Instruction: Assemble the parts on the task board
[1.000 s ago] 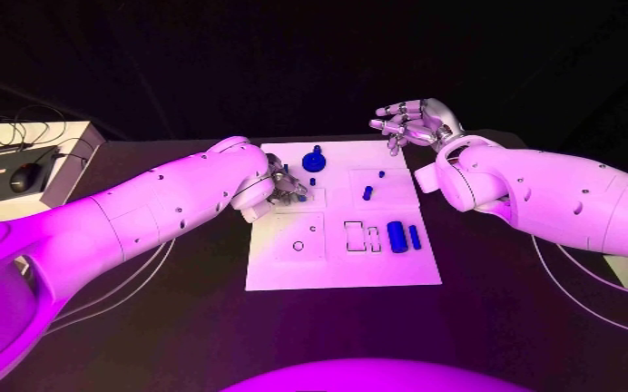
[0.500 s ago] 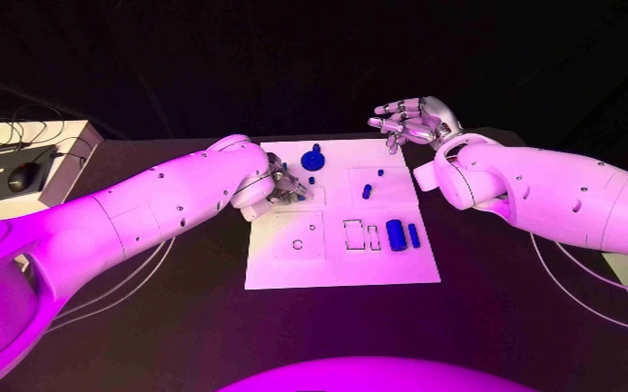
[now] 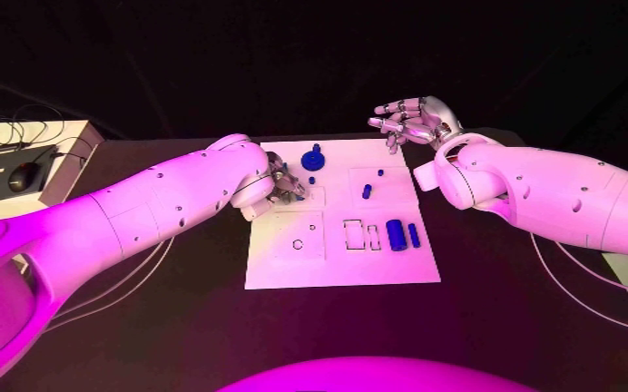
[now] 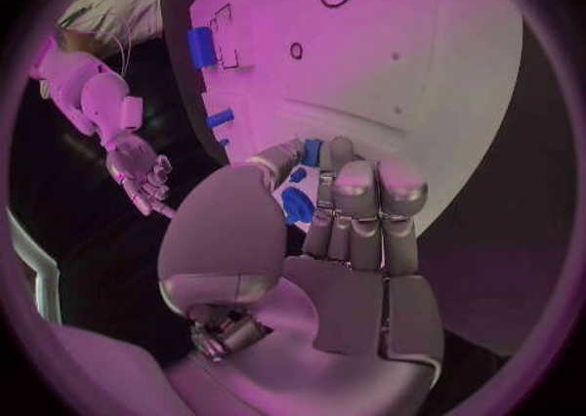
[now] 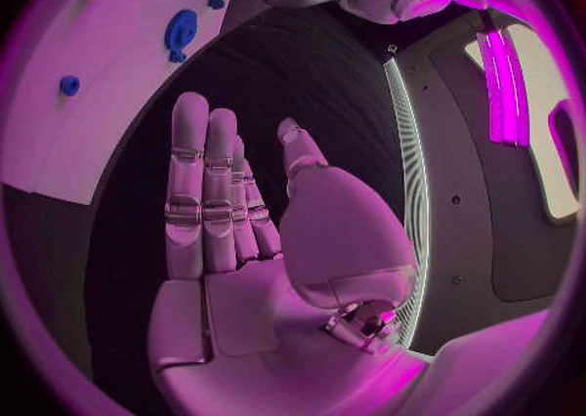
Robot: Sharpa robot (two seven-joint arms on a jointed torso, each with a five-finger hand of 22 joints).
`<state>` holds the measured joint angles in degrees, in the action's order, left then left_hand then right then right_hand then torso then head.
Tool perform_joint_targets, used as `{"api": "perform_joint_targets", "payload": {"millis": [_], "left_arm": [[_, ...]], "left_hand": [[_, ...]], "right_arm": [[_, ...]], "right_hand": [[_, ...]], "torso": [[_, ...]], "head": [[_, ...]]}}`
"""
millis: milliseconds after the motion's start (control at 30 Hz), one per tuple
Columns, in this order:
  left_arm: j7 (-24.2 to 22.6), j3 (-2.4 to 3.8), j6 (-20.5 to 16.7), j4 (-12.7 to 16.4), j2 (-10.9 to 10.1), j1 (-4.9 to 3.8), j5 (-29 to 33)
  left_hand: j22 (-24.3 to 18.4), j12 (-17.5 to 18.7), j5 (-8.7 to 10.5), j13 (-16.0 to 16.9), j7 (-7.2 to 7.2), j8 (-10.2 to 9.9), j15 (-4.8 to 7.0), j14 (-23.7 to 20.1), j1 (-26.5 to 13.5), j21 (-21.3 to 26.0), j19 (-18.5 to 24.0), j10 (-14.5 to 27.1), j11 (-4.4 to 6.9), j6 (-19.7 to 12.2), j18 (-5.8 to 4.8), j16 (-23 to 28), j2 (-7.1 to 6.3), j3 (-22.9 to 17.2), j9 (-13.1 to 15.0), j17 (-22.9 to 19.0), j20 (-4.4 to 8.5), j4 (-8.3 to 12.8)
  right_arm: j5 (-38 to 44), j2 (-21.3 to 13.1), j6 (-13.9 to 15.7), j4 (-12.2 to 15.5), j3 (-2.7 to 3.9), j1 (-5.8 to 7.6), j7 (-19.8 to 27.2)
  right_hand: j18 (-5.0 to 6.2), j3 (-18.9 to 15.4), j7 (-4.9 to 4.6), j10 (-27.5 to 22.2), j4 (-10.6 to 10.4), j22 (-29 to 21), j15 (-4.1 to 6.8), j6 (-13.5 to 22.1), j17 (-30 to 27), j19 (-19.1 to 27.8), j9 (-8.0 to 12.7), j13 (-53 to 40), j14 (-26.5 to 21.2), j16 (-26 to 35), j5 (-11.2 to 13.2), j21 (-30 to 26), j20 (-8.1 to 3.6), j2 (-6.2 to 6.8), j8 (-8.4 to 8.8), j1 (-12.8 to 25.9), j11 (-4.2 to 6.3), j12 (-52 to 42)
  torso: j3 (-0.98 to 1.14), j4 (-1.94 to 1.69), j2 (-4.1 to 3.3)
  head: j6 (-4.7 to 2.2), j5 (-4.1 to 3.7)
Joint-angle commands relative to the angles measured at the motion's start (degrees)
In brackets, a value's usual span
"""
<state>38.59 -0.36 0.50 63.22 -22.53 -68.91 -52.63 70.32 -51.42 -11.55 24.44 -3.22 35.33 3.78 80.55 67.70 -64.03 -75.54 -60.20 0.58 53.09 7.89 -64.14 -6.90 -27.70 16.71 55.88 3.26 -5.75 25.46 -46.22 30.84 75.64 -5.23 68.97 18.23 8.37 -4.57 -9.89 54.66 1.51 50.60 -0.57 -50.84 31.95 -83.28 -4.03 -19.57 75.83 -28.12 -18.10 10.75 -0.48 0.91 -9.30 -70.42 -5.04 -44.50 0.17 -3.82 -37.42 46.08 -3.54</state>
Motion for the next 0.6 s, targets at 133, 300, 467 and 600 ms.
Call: {"api": "perform_joint_targets", "payload": {"millis": [133, 300, 467, 600], "left_arm": [[-1.5, -0.18, 0.0, 0.5, 0.0, 0.31, -0.4], [-2.0, -0.12, -0.4, 1.2, -0.4, 0.31, -0.2], [-2.2, -0.03, -0.6, 2.1, -1.1, 0.29, -0.1], [-2.0, 0.32, -0.2, 2.9, -1.6, 0.13, 0.0]], "left_hand": [[0.2, 0.4, -0.79, -0.1, -0.18, 1.3, 0.42, 0.0, -1.5, -0.5, 0.1, -0.3, 0.34, -0.9, -0.46, -0.2, 0.38, -8.7, 1.0, 0.2, 0.06, 8.6], [0.3, 0.7, -1.18, -0.3, -0.16, 1.8, 0.53, 0.0, -2.2, -0.6, 0.1, -1.1, 0.50, -0.8, -0.44, -0.2, 0.58, -9.9, 1.5, 0.3, 0.09, 10.0], [0.5, 1.1, -1.37, -0.4, -0.13, 2.0, 0.64, 0.0, -2.5, -0.9, 0.0, -2.0, 0.67, -0.4, -0.56, -0.2, 0.55, -11.1, 1.7, 0.3, 0.28, 10.9], [0.6, 1.6, -1.59, -0.4, -0.12, 2.1, 0.76, 0.1, -3.1, -1.0, -0.1, -2.6, 0.79, 0.0, -0.80, -0.1, 0.31, -12.4, 2.1, 0.4, 0.64, 11.6]], "right_arm": [[0.4, 0.0, -0.6, 0.1, 0.02, 0.03, 0.5], [0.4, 0.0, -0.7, 0.0, 0.02, 0.03, 0.5], [0.4, 0.1, -0.8, -0.1, 0.02, 0.03, 0.5], [0.4, 0.1, -0.9, -0.1, 0.02, 0.03, 0.4]], "right_hand": [[1.15, 0.3, -0.44, -0.1, -0.1, 0.0, 0.19, -0.1, 0.0, 0.2, 0.0, 0.1, -0.2, -0.3, -0.4, 0.4, -0.01, 0.06, 0.25, 0.3, 0.43, 0.0], [1.15, 0.3, -0.44, -0.1, -0.1, 0.0, 0.19, -0.1, 0.0, 0.2, 0.0, 0.1, -0.2, -0.3, -0.4, 0.4, -0.01, 0.06, 0.25, 0.3, 0.43, 0.0], [1.15, 0.3, -0.44, -0.1, -0.1, 0.0, 0.19, -0.1, 0.0, 0.2, 0.0, 0.1, -0.2, -0.3, -0.4, 0.4, -0.01, 0.06, 0.25, 0.3, 0.43, 0.0], [1.14, 0.3, -0.45, -0.1, -0.2, 0.1, 0.18, 0.0, 0.0, 0.2, 0.0, 0.1, -0.2, -0.3, -0.4, 0.4, -0.01, 0.07, 0.28, 0.4, 0.41, 0.0]], "torso": [[0.00, -0.01, 0.00], [-0.02, -0.01, 0.03], [0.00, -0.02, 0.07], [0.00, -0.02, 0.06]], "head": [[-0.03, 0.06], [0.02, 0.14], [-0.01, 0.19], [0.01, 0.22]]}}
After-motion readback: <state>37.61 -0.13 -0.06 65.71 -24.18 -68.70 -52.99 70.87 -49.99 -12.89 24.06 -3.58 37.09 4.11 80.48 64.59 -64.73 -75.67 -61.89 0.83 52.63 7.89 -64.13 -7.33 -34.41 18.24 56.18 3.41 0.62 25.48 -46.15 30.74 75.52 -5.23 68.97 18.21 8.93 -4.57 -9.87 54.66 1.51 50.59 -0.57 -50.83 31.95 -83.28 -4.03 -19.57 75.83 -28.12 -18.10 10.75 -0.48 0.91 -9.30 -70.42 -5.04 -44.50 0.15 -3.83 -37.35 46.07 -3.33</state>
